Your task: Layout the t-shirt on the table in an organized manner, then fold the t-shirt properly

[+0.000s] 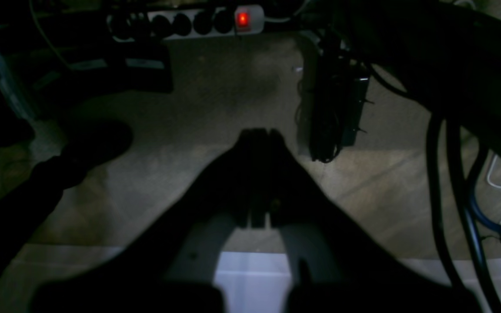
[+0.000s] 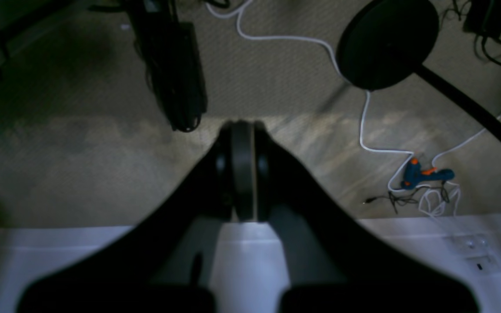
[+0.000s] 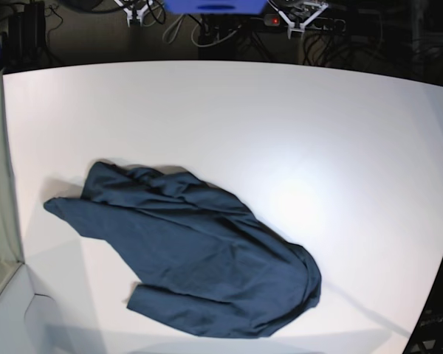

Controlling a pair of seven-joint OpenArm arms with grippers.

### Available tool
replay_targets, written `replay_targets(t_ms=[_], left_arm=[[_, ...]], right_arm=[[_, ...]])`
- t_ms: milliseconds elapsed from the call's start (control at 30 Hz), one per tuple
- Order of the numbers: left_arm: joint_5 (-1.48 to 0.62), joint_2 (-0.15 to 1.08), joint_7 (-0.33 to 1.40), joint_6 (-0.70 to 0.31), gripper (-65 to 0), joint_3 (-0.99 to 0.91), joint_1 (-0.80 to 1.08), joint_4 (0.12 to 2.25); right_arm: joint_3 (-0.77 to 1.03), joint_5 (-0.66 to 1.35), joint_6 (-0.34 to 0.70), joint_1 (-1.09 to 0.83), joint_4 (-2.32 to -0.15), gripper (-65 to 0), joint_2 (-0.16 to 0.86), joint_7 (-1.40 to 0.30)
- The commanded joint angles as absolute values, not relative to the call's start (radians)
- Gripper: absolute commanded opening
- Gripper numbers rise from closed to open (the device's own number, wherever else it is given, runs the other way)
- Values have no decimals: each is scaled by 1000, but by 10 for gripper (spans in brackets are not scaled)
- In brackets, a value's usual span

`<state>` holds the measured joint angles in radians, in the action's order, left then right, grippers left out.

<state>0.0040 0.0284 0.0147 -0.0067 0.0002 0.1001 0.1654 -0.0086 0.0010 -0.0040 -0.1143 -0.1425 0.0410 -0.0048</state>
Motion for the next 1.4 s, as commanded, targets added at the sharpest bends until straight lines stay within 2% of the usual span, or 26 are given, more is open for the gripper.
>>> replay_targets(t_ms=[0,533,700,967,1100,1200,1367], left_arm=[[8,33,10,4,-650,1,104,168],[7,35,8,4,-650,1,110,170],[7,35,8,4,-650,1,110,170],[7,36,8,4,-650,1,111,170],[7,38,1,-1,-650,1,180,193],[4,53,-1,-2,-650,-2,283,295],[1,97,8,-2,-650,-4,547,733]], right_arm=[[-7,2,5,-119,-145,-650,42,-2],[-7,2,5,-122,-145,-650,44,-1],[-7,2,5,-160,-232,-650,44,-10],[-7,2,5,-171,-245,-650,42,-7],[-7,2,5,-234,-308,-650,61,10],[-5,2,5,-349,-456,-650,79,21],[1,5,7,-595,-840,-650,120,8]])
